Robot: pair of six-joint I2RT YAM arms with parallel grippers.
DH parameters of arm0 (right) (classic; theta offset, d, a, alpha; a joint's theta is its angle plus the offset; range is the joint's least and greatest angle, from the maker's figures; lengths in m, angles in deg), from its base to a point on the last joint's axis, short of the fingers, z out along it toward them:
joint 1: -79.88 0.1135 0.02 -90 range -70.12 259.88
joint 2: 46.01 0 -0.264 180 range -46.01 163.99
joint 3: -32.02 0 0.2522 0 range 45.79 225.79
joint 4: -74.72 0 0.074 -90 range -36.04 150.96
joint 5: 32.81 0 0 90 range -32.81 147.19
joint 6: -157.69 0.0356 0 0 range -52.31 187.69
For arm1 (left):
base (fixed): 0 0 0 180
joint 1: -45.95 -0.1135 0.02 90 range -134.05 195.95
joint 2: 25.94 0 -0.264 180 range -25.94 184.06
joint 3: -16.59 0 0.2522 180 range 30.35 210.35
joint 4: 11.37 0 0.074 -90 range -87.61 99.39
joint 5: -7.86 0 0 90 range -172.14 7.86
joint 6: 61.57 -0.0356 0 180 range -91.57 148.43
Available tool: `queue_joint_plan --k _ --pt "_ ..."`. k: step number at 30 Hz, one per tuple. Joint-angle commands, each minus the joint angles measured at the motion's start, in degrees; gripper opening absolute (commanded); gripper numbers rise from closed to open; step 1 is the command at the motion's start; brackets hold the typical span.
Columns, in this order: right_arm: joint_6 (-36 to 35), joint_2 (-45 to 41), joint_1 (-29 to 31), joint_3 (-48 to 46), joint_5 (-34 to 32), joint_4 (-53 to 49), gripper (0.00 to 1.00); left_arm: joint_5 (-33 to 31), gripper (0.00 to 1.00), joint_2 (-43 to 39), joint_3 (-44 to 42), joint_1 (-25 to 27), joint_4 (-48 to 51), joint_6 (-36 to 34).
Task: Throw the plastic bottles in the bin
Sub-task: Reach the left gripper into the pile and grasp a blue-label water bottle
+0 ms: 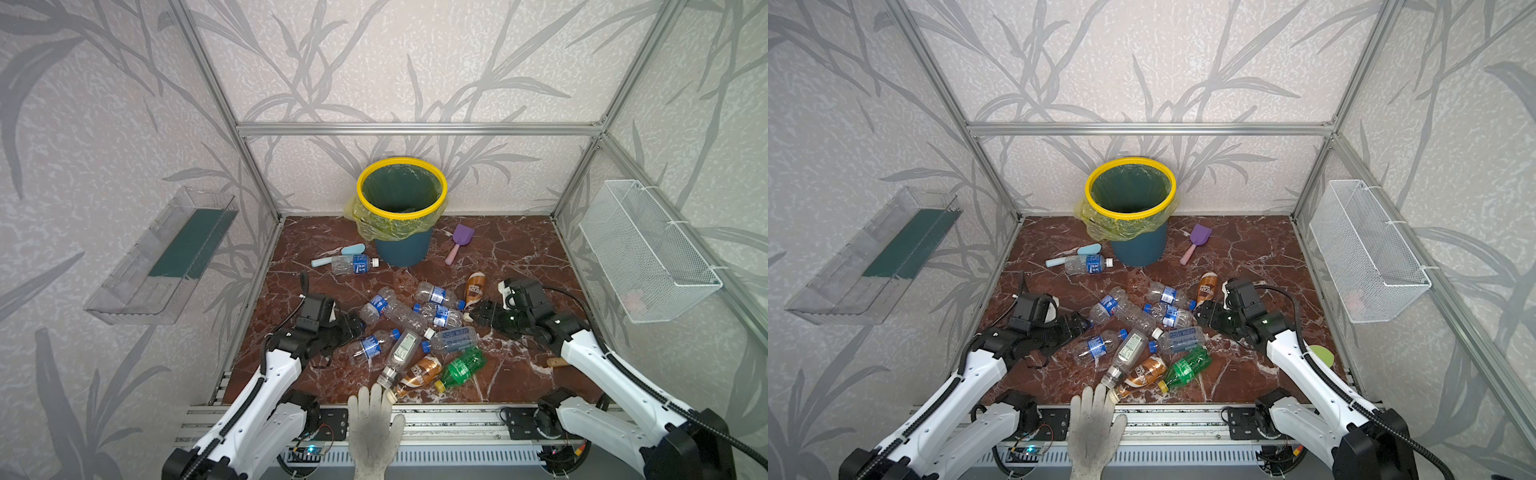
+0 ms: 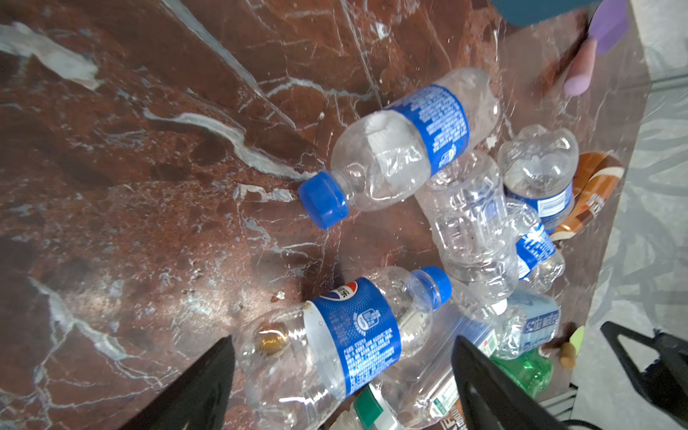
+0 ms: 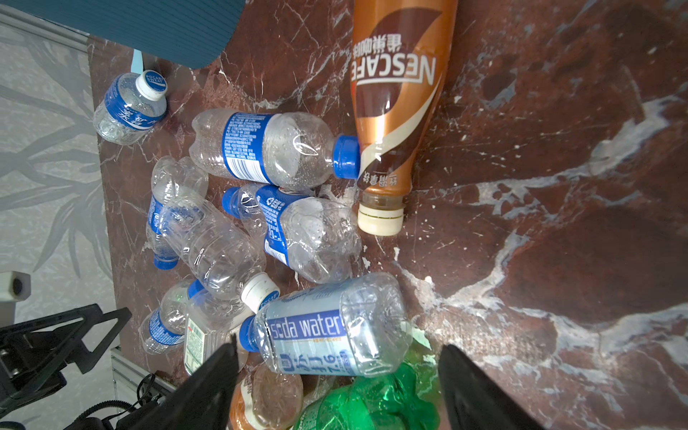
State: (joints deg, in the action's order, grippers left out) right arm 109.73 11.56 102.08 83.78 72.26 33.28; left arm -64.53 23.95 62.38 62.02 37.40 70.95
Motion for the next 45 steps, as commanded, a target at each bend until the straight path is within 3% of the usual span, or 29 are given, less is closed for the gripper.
queue_joint_plan --k 1,10,19,24,33,45 --pt "0.17 -0.08 0.26 -0.82 0.4 0.88 0.84 -2.81 0.91 2.0 0.92 2.45 -0.71 -2.68" --pt "-0.18 -0.47 0.3 -0.21 0.41 -0.08 0.84 -12.68 0.91 7.39 11.93 10.14 10.01 -9.04" --pt "-1.3 -1.05 0.22 0.01 0.22 -0.9 0.84 -15.21 0.89 21.26 25.68 16.71 21.32 -19.75" --pt "-1.09 -1.49 0.22 -0.96 0.13 -0.23 0.84 -16.8 0.92 25.29 23.58 20.13 19.73 -16.33" --pt "-0.21 -1.58 0.25 -3.03 0.4 1.57 0.84 -16.48 0.97 26.76 18.43 21.08 15.71 -13.19" --pt "-0.47 -0.26 0.27 -2.75 0.74 2.12 0.84 -13.48 0.92 28.45 15.35 21.7 13.73 -10.04"
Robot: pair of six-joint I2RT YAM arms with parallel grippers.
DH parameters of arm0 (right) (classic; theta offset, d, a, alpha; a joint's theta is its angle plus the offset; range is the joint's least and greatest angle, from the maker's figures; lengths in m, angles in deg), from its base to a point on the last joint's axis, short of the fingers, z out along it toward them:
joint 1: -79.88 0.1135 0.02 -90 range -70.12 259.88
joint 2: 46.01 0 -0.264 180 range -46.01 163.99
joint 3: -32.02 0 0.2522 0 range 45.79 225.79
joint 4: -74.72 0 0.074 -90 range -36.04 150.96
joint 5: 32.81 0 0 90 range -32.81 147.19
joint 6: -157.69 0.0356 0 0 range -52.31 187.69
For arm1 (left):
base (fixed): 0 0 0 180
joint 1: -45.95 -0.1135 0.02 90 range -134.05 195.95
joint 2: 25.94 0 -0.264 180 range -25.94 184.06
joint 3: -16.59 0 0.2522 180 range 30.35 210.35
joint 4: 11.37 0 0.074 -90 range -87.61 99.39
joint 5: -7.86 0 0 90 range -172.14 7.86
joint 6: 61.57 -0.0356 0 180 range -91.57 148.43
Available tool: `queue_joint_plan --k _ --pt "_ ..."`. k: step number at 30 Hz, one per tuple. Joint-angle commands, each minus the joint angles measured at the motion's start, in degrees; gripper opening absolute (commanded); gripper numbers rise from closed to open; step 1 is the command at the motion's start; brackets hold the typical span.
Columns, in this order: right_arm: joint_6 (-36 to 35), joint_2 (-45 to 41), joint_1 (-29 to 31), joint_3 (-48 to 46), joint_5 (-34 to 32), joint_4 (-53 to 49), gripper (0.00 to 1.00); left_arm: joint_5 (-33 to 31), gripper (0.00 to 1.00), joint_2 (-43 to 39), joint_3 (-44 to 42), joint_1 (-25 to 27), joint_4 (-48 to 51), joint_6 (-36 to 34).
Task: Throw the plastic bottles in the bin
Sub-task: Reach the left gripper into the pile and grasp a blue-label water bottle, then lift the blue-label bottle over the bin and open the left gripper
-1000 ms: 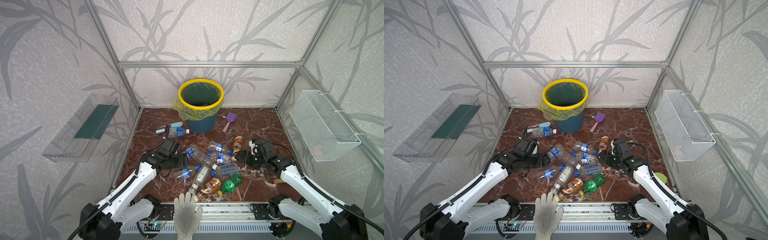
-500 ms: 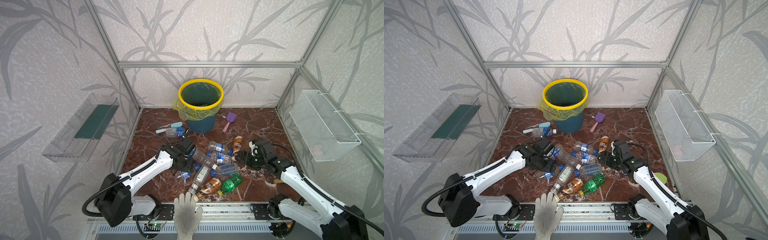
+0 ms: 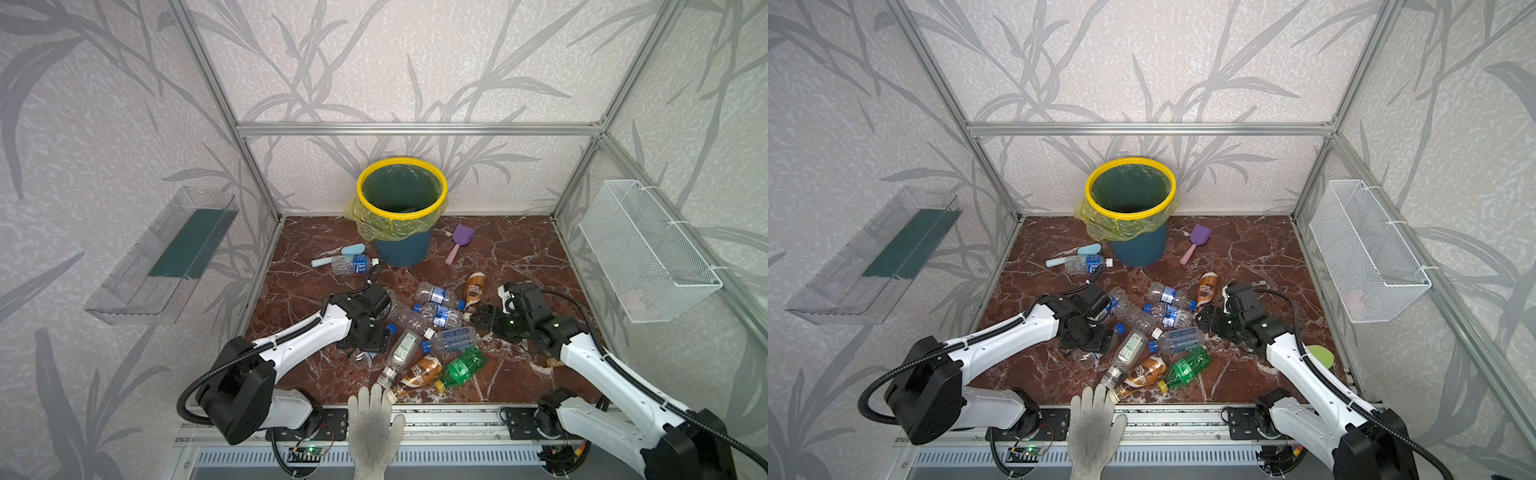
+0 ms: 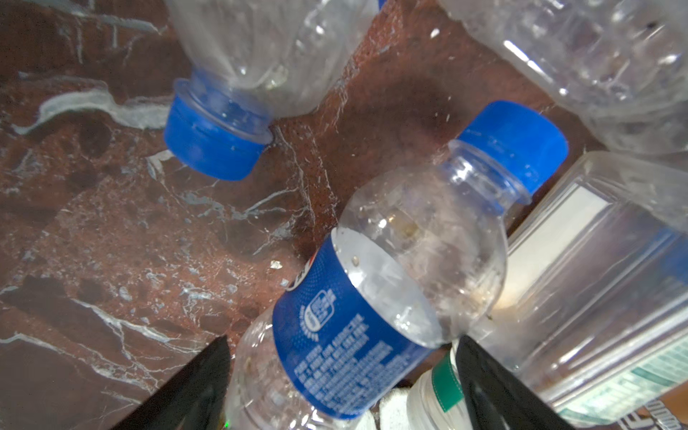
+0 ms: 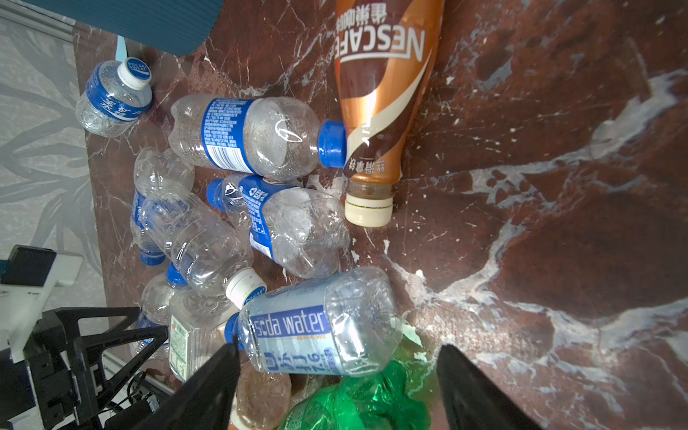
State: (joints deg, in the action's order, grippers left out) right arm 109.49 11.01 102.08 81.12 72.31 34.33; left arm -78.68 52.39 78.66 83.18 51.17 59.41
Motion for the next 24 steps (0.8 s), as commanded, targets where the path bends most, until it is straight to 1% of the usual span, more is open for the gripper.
queue_joint_plan --k 1,9,14,20,24 --pt "-0.23 0.29 0.19 -0.01 0.66 1.08 0.84 0.74 0.91 0.07 -1.27 0.62 -0.21 1.99" --pt "-0.14 0.29 0.22 -0.25 0.68 1.35 0.84 0.57 0.81 -0.21 -3.44 2.31 -1.27 5.2" --pt "-0.1 -0.05 0.26 -0.53 0.4 1.38 0.83 0.38 0.77 -0.54 -4.64 3.76 -2.37 7.11" --pt "-0.04 -0.41 0.23 -1.13 0.55 1.49 0.83 -0.19 0.66 -0.6 -5.77 5.16 -2.61 9.04" --pt "-0.08 -0.5 0.24 -0.97 0.45 1.33 0.82 -0.77 0.62 -1.15 -6.77 6.0 -2.37 10.18"
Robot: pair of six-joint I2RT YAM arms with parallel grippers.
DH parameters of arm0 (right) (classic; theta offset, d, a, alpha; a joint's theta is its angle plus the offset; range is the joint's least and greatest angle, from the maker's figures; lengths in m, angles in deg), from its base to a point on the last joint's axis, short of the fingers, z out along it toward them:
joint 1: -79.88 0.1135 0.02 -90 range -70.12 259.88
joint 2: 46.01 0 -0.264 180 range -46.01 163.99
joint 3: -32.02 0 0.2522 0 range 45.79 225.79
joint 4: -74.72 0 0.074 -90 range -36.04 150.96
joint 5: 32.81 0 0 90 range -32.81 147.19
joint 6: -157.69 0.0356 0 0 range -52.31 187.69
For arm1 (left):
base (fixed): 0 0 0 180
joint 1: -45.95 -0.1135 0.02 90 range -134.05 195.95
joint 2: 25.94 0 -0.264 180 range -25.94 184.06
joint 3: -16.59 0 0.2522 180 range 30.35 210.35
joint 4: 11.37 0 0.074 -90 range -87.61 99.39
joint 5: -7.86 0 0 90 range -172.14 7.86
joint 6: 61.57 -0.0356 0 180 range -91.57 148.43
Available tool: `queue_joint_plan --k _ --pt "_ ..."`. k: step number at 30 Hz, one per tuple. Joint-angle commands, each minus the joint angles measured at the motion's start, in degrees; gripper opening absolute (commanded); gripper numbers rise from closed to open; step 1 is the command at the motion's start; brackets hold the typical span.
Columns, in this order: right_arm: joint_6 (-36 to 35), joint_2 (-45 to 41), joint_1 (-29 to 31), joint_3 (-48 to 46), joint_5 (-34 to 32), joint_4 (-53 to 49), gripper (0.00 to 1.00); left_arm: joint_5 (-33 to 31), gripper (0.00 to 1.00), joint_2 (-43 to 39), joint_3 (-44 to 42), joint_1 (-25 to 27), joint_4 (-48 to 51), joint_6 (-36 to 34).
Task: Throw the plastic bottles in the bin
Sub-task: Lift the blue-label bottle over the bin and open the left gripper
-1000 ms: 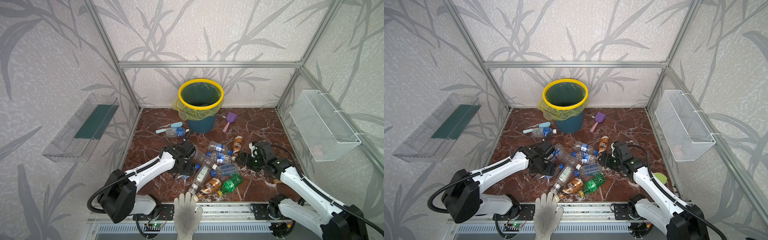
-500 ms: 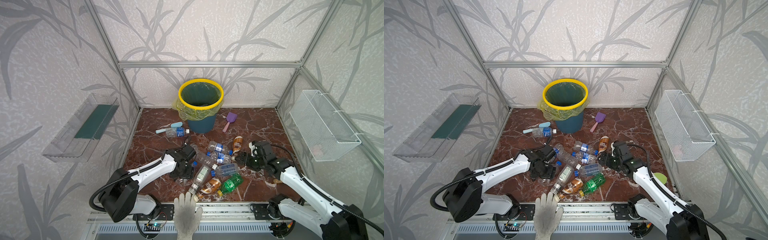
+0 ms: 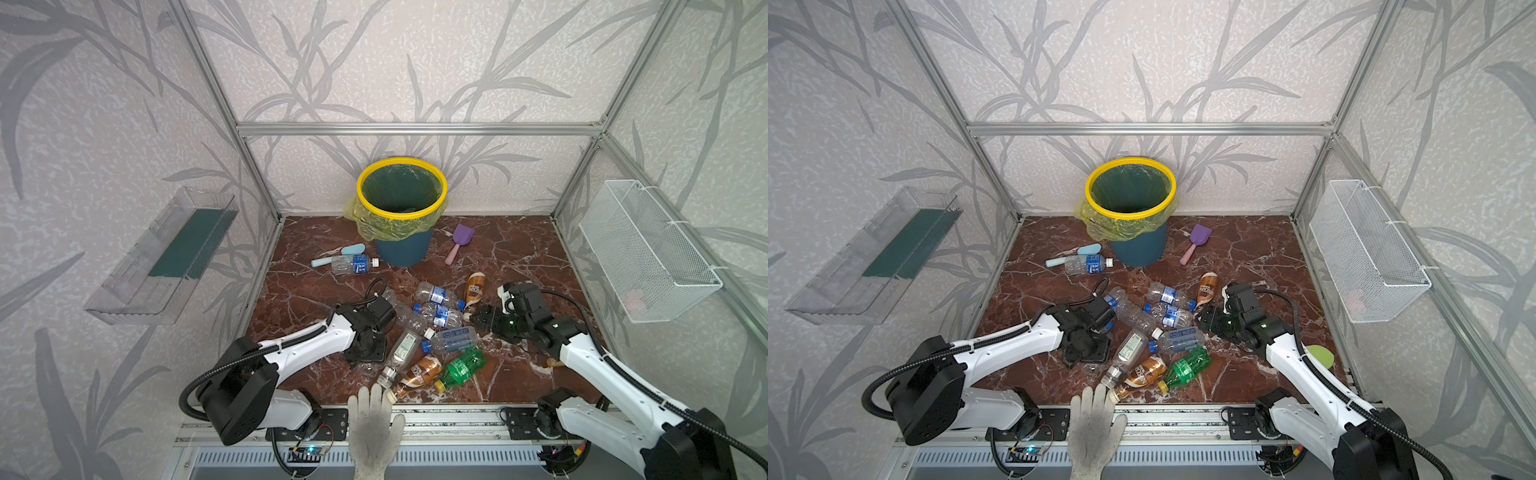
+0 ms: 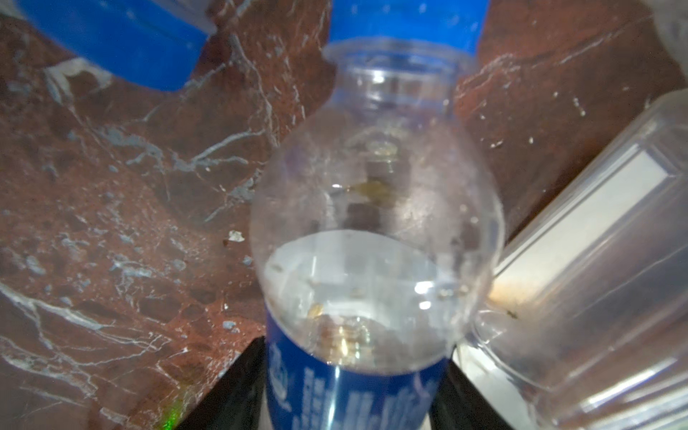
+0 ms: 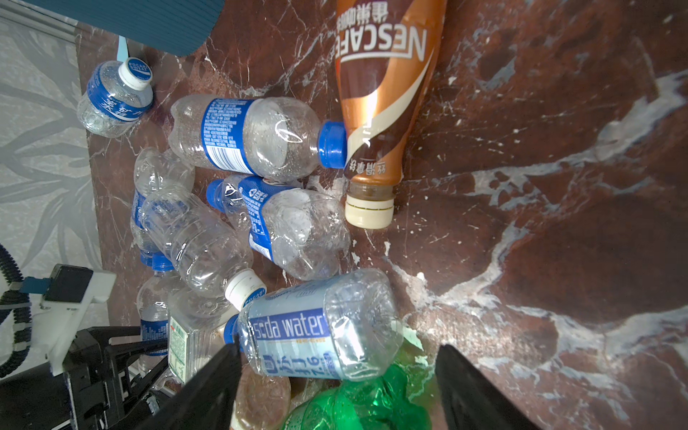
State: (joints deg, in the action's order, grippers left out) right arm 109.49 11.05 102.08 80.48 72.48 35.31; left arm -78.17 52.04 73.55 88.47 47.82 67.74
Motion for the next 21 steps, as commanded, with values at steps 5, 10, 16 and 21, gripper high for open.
queue_joint_plan --k 5,10,16,21 --pt "-0.02 -0.12 0.26 -0.22 0.36 0.67 0.82 -1.68 0.6 -2.67 -3.07 2.1 1.28 4.1" --pt "0.3 0.16 0.26 -0.31 0.69 1.08 0.82 -2.47 0.57 -6.33 -5.27 2.72 1.79 6.77" --pt "0.65 0.55 0.3 -0.08 0.88 1.32 0.81 -3.96 0.54 -13.2 -7.05 2.57 2.78 9.56" --pt "0.65 1.12 0.3 0.5 0.91 1.3 0.81 -4.32 0.53 -17.55 -6.83 2.57 4.77 11.39"
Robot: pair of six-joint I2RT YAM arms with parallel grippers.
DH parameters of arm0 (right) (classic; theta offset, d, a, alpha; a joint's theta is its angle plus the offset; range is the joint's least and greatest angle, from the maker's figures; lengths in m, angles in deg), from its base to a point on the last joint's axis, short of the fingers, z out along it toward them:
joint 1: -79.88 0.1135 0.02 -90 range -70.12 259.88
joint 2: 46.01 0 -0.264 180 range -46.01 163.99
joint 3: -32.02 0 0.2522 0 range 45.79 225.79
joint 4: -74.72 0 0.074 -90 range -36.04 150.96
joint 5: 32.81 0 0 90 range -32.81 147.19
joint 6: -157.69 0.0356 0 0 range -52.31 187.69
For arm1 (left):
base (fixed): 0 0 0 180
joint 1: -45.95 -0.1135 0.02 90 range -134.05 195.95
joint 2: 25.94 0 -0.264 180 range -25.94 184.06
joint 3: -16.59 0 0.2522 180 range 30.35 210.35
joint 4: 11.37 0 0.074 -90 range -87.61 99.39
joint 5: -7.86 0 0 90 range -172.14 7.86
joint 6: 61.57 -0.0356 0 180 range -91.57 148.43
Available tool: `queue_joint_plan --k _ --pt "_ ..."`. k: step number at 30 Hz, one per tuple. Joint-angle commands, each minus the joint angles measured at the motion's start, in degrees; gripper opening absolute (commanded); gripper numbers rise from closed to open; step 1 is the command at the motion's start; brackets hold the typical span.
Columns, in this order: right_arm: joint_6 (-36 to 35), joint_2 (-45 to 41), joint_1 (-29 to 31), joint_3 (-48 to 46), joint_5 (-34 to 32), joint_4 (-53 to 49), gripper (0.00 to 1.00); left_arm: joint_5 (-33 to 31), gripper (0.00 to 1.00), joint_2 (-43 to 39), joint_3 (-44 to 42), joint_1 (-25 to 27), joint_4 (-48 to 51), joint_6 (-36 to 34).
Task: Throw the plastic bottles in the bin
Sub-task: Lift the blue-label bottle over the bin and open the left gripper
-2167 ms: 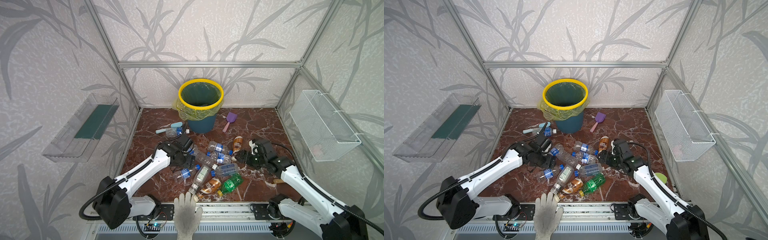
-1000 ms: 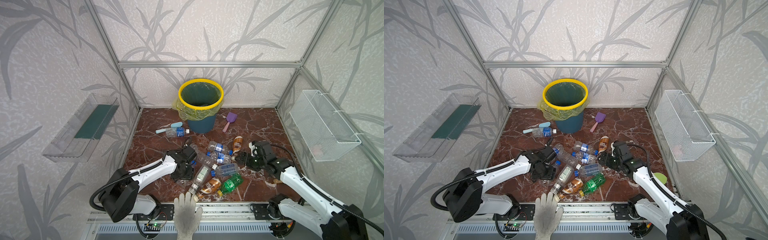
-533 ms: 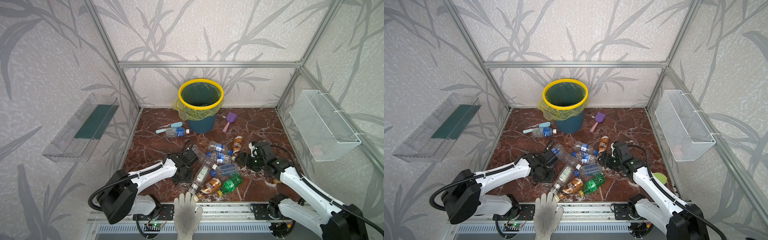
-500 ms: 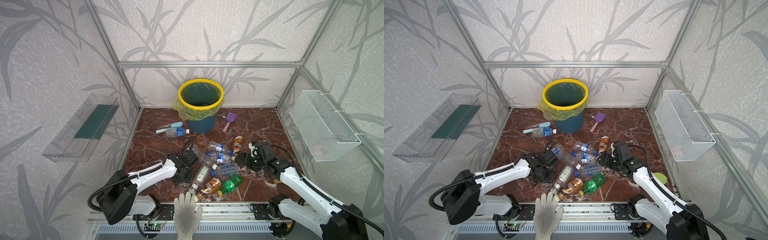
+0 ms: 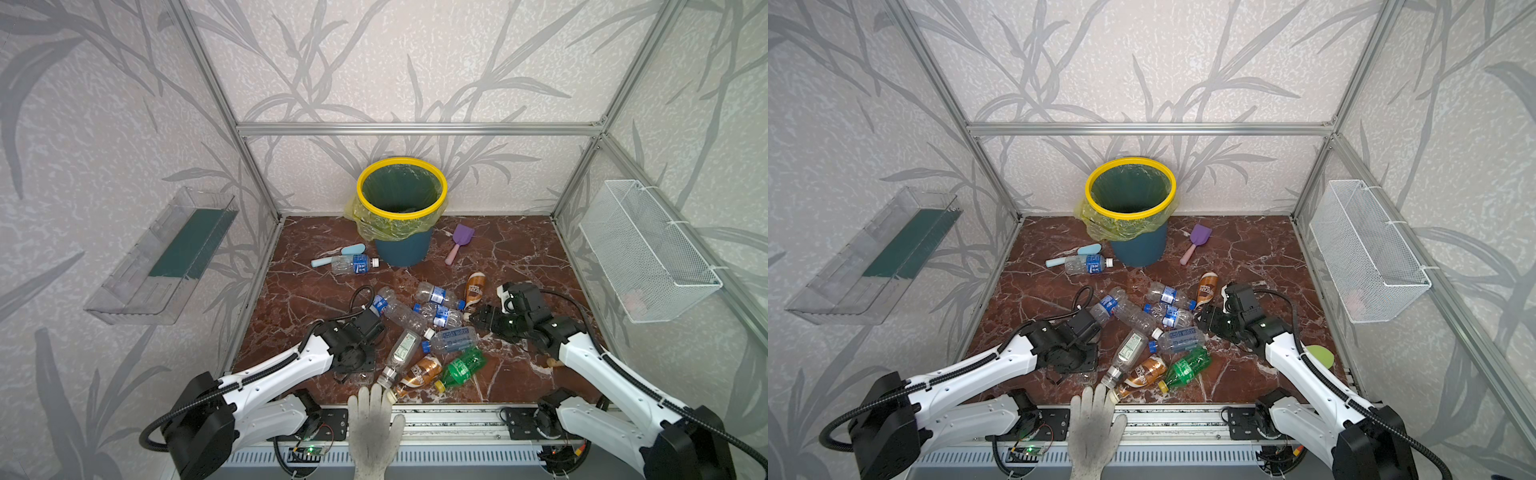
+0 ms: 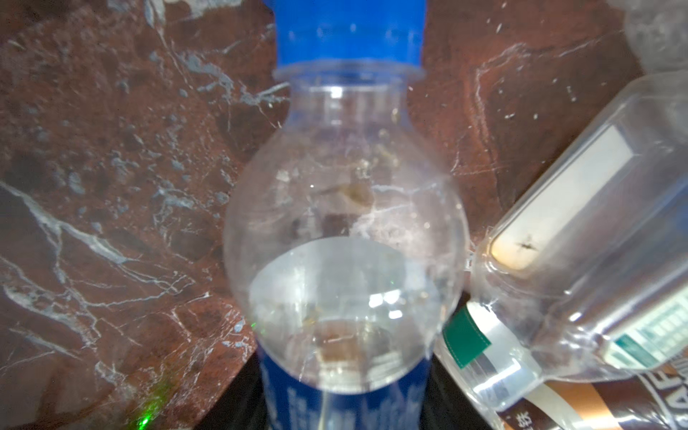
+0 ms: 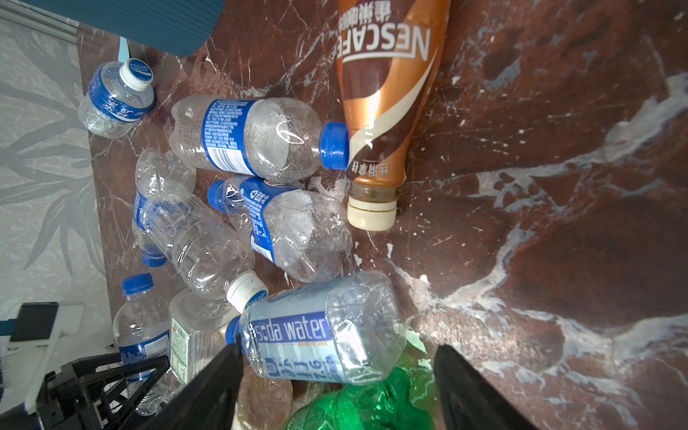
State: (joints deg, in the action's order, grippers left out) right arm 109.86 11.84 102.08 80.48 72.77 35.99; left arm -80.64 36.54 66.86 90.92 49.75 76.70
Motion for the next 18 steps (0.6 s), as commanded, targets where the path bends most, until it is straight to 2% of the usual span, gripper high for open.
queue_joint_plan --k 1,3,5,6,8,10,12,13,15,16,17,18 --pt "0.28 0.41 0.28 0.66 0.62 0.54 0.81 -1.56 0.53 -3.07 0.61 0.15 3.54 2.57" --pt "0.2 0.43 0.3 1.0 0.54 0.17 0.81 -1.57 0.53 -5.17 4.13 0.19 5.7 2.34" --pt "0.03 0.43 0.3 1.32 0.35 -0.1 0.81 -4.01 0.53 -7.2 11.15 0.12 7.6 0.52" --pt "-0.07 0.5 0.3 1.51 0.31 -0.24 0.81 -5.51 0.53 -7.56 15.21 0.03 7.71 -0.88" --pt "-0.46 0.45 0.3 2.2 -0.01 -0.9 0.81 -7.27 0.53 -4.2 28.71 -1.99 8.24 -6.64" --pt "-0.51 -0.03 0.3 2.64 -0.15 -1.46 0.81 -5.42 0.53 4.21 45.93 -5.15 9.6 -13.48" --pt "-0.34 -1.06 0.22 2.79 -0.19 -1.92 0.81 -3.91 0.53 14.52 66.51 -8.45 10.03 -19.7" --pt "-0.25 -1.68 0.17 2.85 -0.24 -2.3 0.81 -1.2 0.54 21.97 79.19 -11.25 11.28 -21.55" --pt "-0.32 -3.06 0.13 3.16 -0.48 -3.8 0.81 -0.57 0.7 36.78 107.65 -15.17 18.03 -23.44" --pt "-0.28 -4.02 0.13 3.26 -0.7 -4.72 0.81 0.38 0.79 45.94 125.26 -16.97 23.98 -23.04" --pt "-0.3 -5.02 0.13 3.36 -0.92 -5.6 0.82 3.16 0.84 50.32 132.31 -19.24 26.06 -20.58" --pt "-0.19 -5.92 0.13 3.41 -1.1 -6.2 0.82 4.51 0.87 49.32 129.27 -20.23 24.43 -18.98"
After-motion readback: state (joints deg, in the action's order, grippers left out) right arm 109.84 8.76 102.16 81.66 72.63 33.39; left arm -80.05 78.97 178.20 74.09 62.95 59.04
